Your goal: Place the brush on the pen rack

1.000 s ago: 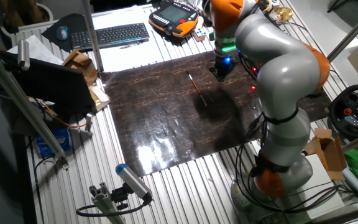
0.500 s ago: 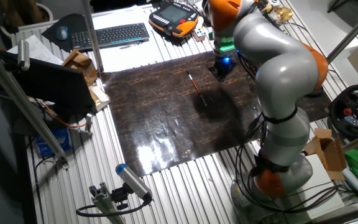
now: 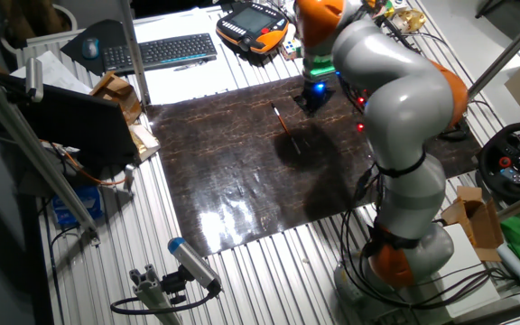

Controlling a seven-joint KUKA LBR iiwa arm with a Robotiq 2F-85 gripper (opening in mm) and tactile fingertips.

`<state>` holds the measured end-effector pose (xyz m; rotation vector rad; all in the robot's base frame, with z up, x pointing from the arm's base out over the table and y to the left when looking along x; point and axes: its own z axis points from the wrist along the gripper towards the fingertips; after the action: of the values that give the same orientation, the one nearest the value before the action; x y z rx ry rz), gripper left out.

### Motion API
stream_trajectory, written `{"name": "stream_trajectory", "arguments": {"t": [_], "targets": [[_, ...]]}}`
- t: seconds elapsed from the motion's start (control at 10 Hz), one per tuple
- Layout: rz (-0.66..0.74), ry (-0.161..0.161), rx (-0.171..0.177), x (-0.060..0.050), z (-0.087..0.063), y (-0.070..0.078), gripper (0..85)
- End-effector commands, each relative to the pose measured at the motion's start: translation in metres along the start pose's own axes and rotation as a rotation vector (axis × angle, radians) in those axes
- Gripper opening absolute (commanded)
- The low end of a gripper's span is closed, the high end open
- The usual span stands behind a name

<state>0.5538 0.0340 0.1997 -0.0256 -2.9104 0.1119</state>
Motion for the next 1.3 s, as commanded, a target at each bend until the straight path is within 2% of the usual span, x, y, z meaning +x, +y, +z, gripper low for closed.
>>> {"name": "stream_trajectory", "arguments": {"t": [0.0,0.1,0.2,0.5,0.8,1.0,1.1,1.2], "targets": [[0.003,-0.015,0.000,-0.005,0.009,0.006,1.0],[0.002,-0.045,0.030,-0.008,0.021,0.011,1.0],[0.006,-0.063,0.028,-0.011,0.035,0.016,1.0],[-0.004,-0.087,-0.012,-0.027,0.066,0.017,1.0],[-0.004,-0.093,-0.022,-0.036,0.073,0.018,1.0],[0.003,-0.065,-0.040,-0.036,0.073,0.018,1.0],[0.015,-0.040,-0.039,-0.036,0.073,0.018,1.0],[0.027,-0.001,-0.052,-0.036,0.073,0.018,1.0]]}}
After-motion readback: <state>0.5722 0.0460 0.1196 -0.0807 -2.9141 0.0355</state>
